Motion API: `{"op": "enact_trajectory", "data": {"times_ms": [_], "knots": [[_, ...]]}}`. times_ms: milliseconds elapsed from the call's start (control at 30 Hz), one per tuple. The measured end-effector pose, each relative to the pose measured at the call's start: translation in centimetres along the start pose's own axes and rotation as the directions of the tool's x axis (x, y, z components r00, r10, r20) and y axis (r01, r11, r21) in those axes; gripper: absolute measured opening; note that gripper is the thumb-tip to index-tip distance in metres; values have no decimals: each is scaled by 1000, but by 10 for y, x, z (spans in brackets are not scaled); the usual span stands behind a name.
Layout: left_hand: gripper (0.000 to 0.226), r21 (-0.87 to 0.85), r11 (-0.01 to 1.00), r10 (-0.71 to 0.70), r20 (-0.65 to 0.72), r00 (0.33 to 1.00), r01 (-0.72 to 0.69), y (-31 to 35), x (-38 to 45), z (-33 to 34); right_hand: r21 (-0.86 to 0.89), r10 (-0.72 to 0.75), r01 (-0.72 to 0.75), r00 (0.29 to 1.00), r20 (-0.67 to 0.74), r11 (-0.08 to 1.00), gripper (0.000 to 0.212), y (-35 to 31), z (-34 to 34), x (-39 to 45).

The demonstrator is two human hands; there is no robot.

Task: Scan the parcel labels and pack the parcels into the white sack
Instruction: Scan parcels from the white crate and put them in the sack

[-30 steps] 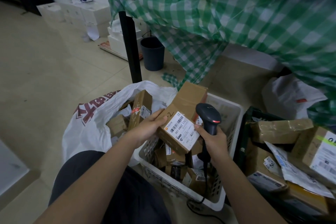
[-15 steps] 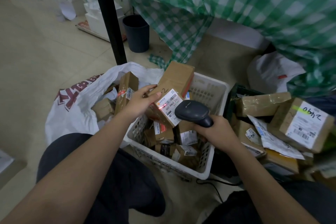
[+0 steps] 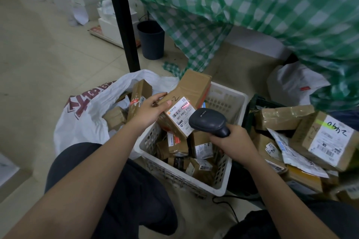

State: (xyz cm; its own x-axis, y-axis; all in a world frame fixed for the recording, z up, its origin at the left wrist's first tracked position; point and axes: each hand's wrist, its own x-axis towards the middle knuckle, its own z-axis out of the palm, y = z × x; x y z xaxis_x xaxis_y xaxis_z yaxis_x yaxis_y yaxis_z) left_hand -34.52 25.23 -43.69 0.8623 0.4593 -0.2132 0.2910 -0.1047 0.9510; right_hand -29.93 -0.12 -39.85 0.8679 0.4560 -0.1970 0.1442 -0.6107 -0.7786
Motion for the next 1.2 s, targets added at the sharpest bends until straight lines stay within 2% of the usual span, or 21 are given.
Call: {"op": "enact_trajectory", "data": {"times_ms": [200,400,533,667,767,833,900,933,1000,1067,1133,1200], "knots": [[46,-56,997,44,-80,996,-49,2,1,-23,-34,-84,84,996,15,996,17,-19,11,23],[47,-55,997,31,-335,942,-52,-10,9,-81,106,-97,103,994,-59,989,26,-45,60,67],[55,75,994,105,-486,867,-78,-29,29,-126,111,-97,104,993,-74,988,28,-56,97,101],[58,373,925,166,-562,810,69,-52,65,-151,57,-76,81,993,-90,995,26,-59,127,132],[69,511,857,245,-520,818,68,-66,84,-142,52,-56,58,998,-42,997,26,-62,147,149],[79,644,761,248,-397,884,75,-81,93,-133,65,-37,37,999,-3,997,27,-64,159,159],[89,833,540,136,-222,966,116,-95,103,-130,68,-34,33,999,17,997,33,-62,167,167],[88,899,428,79,-146,986,99,-101,106,-129,62,-33,32,999,23,998,33,-61,169,169],[66,950,306,-26,-62,998,67,-112,109,-129,57,-33,31,999,31,998,30,-57,171,172],[46,941,316,-140,-82,987,123,-123,110,-132,59,-28,26,999,36,998,28,-55,169,171],[39,918,367,-209,-78,975,152,-128,109,-139,68,-32,29,999,33,997,30,-53,167,170],[36,903,414,-166,-50,985,115,-127,110,-147,85,-28,26,999,24,996,35,-51,163,166]]}}
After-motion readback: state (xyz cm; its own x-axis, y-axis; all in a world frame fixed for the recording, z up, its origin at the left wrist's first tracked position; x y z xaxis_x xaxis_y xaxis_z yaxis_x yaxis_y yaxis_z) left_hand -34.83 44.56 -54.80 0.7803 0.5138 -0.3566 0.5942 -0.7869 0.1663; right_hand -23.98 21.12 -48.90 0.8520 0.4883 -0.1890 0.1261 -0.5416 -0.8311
